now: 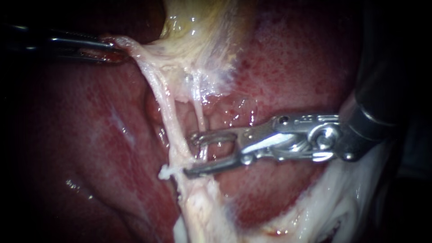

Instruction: Going back first clip left tube

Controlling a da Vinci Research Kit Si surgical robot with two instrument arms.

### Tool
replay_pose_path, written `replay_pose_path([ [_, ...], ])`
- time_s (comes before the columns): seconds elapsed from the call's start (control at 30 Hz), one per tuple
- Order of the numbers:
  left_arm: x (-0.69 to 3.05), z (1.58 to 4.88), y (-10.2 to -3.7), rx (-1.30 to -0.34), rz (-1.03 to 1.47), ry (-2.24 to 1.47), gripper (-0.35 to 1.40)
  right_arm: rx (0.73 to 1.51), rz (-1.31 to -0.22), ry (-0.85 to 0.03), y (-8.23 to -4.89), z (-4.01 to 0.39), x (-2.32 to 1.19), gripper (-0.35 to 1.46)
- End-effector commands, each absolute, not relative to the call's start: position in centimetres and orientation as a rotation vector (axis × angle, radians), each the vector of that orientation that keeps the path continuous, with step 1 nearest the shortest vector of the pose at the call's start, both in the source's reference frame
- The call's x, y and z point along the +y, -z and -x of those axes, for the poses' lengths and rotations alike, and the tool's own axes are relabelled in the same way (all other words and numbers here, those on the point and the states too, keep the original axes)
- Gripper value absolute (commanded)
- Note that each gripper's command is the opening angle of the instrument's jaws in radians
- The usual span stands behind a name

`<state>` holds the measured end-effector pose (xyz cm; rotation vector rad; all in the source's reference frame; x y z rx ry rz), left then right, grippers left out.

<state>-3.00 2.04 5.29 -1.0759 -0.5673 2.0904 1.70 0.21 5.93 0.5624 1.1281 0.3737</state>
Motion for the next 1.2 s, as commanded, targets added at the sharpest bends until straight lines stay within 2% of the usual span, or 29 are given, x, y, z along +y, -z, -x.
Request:
replay_pose_path([
  [0.03, 2.05, 3.00, -5.29, -0.568, 1.077, -2.091, -0.35, 1.136, -0.539, -0.347, -5.89, -1.63, 0.23, 0.50],
  [0.17, 2.05, 3.00, -5.29, -0.568, 1.077, -2.091, -0.35, 1.157, -0.470, -0.262, -5.75, -1.30, 0.28, 0.50],
  [0.3, 2.05, 3.00, -5.29, -0.568, 1.077, -2.091, -0.35, 1.162, -0.439, -0.235, -5.67, -1.01, 0.30, 0.50],
  [0.53, 2.04, 3.02, -5.31, -0.566, 1.077, -2.091, -0.35, 1.158, -0.431, -0.251, -5.59, -0.72, 0.35, 0.50],
  [1.0, 1.78, 3.37, -5.84, -0.568, 1.089, -2.110, -0.35, 1.137, -0.397, -0.304, -5.54, -0.62, 0.36, 0.50],
  [1.2, 1.77, 3.41, -5.92, -0.568, 1.087, -2.114, -0.35, 1.137, -0.398, -0.304, -5.52, -0.60, 0.36, 0.50],
])
